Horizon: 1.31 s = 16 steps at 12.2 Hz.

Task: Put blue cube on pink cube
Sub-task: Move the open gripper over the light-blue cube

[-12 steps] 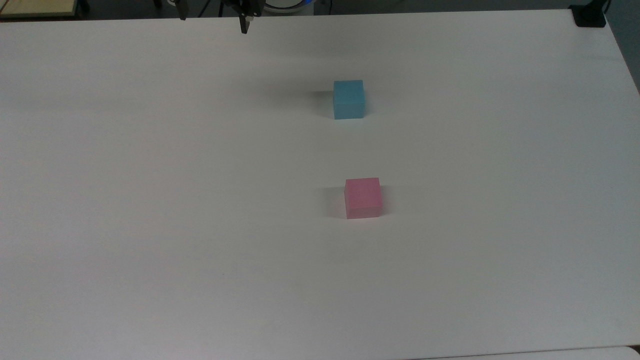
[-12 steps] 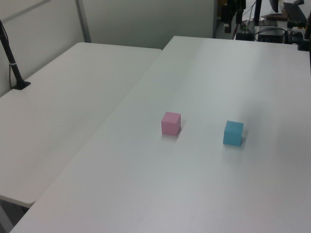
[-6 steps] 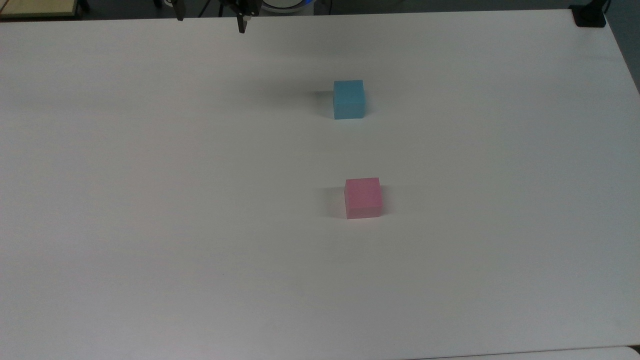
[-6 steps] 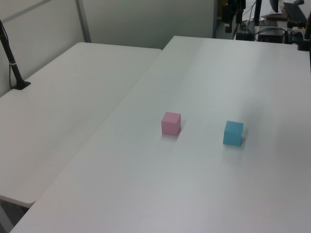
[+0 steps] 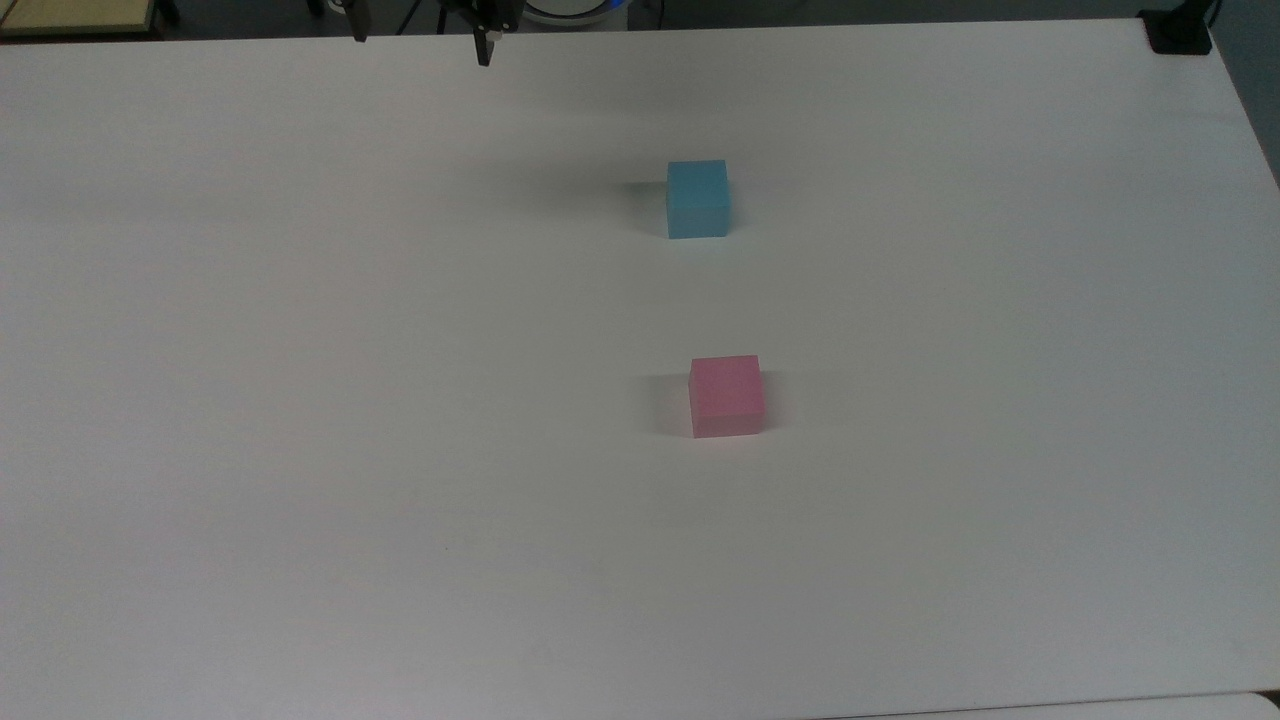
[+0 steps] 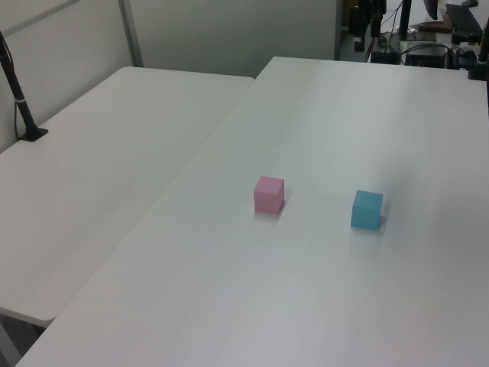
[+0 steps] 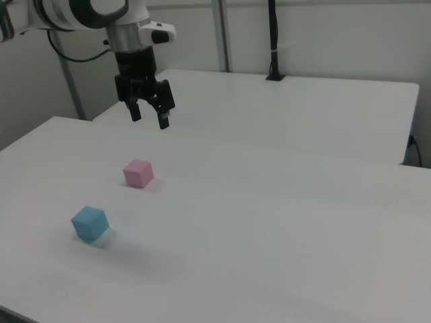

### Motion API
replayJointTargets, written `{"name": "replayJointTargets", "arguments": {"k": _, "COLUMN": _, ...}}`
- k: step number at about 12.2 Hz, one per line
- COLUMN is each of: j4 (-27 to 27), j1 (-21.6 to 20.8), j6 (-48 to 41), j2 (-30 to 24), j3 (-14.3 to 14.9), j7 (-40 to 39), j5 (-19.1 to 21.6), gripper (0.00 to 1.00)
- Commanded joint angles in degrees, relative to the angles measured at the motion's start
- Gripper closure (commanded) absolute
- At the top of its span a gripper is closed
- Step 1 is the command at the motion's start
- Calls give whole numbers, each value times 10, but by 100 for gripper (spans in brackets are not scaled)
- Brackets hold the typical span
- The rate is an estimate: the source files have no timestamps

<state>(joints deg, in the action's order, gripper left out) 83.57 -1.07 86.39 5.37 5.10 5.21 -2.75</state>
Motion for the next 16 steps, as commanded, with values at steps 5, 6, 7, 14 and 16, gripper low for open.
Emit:
{"name": "replayJointTargets", "arguments": {"k": 5, "j4": 19, "j1": -14, "j6": -6, "j2": -15, "j3": 2, "j7": -13, "j5": 13, "gripper": 0}}
{"name": "replayJointTargets", "arguments": {"k": 6, "j4": 25, "j1": -27, "j6": -5, "j2": -15, "j3": 0, "j7": -13, "j5": 13, "gripper": 0}}
{"name": "replayJointTargets", "arguments": {"k": 7, "j4": 37, "j1": -39, "j6": -4, "j2": -19, "j3": 0, "j7": -15, "j5": 13, "gripper": 0}}
{"name": "replayJointTargets", "arguments": {"k": 14, "j4": 115, "j1": -75, "j6": 10, "j2": -58, "j3": -109, "j7": 37, "j5": 28, "gripper": 0}}
{"name": "replayJointTargets", "arguments": {"k": 16, "j4": 161, "j1": -65, "j6": 46, "j2": -70, "j3": -138, "j7": 51, "j5": 33, "gripper": 0}}
